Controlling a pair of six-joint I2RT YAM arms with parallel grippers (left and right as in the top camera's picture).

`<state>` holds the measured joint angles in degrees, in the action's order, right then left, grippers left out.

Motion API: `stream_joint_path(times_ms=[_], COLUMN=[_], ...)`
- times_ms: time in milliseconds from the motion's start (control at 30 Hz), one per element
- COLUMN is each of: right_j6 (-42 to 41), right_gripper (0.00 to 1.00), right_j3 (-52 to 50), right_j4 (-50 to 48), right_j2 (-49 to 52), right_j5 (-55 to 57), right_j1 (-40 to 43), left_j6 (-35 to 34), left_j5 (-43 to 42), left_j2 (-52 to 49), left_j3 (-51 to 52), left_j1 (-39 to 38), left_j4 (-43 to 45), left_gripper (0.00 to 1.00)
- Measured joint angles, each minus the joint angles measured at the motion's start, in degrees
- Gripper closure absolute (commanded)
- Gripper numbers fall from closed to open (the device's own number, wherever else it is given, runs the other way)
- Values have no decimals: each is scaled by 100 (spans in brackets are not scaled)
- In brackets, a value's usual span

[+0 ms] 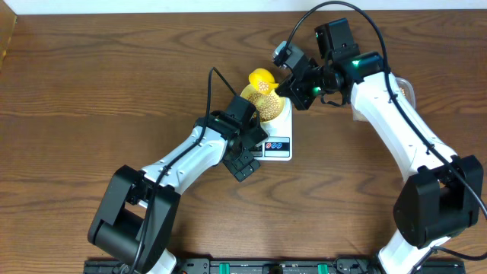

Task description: Scoop item into bowl and weigh 50g on scale

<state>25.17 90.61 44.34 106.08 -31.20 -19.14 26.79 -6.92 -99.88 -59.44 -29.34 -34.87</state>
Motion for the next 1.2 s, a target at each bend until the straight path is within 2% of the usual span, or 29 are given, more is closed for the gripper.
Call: stream_joint_path(times_ms=[267, 600, 1000, 1200], right_j6=[302, 116, -719, -1073], right_gripper=[99, 99, 99, 99], right_j3=[0, 0, 0, 2], right_j4=[13, -177, -551, -809], right_j2=[0, 0, 0, 0], right_j5=[332, 249, -1742, -2662], right_j1=[-63, -13, 1082, 1537], left_j6=[0, -2, -350, -643], left_j5=[2, 0, 2, -2], left_j2=[0, 0, 66, 673], left_j3=[0, 0, 0, 0], left_j1=[0, 0, 0, 162], left_j4=[13, 24, 15, 48], left_gripper=[2, 2, 2, 2])
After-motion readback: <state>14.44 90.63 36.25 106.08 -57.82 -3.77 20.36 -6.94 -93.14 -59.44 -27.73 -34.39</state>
